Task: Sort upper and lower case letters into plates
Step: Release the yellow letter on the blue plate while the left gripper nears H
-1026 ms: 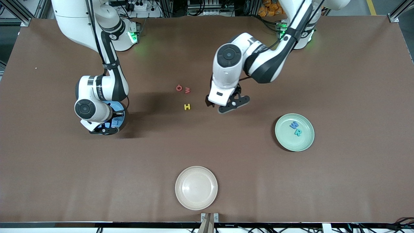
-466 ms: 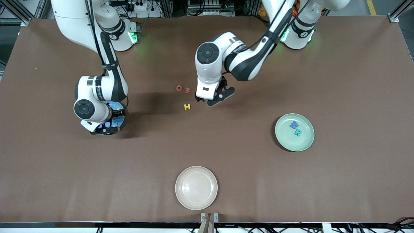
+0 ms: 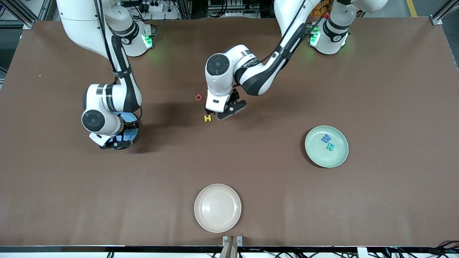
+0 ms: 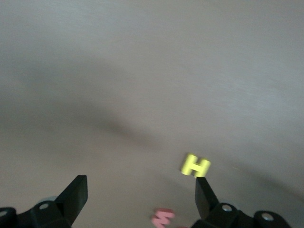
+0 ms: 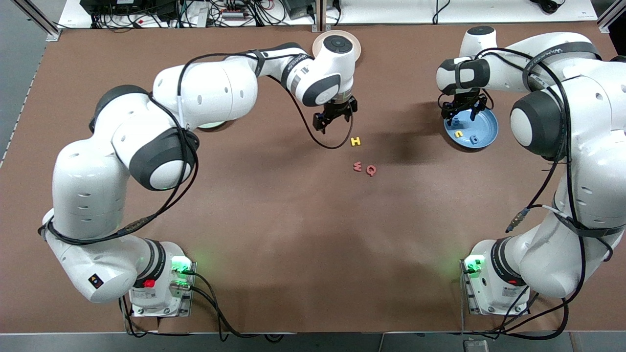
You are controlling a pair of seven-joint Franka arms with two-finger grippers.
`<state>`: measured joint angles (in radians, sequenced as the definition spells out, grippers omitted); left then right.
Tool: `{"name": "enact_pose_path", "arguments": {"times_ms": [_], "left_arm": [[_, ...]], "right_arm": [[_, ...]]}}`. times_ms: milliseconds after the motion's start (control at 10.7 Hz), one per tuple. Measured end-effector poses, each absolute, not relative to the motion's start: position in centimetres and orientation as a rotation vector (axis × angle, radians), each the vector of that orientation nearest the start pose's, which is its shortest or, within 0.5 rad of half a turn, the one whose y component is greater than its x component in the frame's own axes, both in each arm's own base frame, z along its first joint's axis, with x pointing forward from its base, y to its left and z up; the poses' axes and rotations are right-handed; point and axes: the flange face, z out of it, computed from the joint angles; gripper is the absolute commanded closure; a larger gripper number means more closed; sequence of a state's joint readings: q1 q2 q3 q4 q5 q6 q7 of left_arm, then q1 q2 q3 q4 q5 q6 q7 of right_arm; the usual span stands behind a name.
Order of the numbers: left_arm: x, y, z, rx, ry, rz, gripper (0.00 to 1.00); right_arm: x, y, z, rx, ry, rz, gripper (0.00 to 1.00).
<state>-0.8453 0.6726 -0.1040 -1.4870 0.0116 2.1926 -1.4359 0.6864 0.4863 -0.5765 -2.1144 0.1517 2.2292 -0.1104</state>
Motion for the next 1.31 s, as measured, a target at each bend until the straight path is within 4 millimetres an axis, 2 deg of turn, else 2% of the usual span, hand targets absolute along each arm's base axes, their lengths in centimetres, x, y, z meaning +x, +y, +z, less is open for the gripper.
{"name": "enact_pose_path", "arguments": {"times_ms": [93, 280, 653, 839, 1305], "left_arm": [[42.4, -58.5, 28.4, -3.139, -0.763, 0.037, 0.00], [41.7, -59.2, 28.0, -3.192, -0.584, 0.020, 0.00], [41.3, -59.2, 25.0, -3.200, -0.306, 0.041, 0.00], [41.1, -59.2, 23.7, -3.194, -0.264, 0.051, 0.00], [41.3, -59.4, 24.1, -3.204, -0.262, 0.042, 0.00]], "right_arm": [[54.1, 5.8, 19.6, -3.260, -0.205, 0.462, 0.10], [54.1, 5.8, 19.6, -3.260, -0.205, 0.463, 0.10], [54.1, 5.8, 19.5, -3.261, -0.205, 0.465, 0.10], [54.1, 5.8, 19.5, -3.261, -0.206, 0.465, 0.10], [54.1, 5.8, 19.5, -3.261, -0.206, 0.465, 0.10]]}}
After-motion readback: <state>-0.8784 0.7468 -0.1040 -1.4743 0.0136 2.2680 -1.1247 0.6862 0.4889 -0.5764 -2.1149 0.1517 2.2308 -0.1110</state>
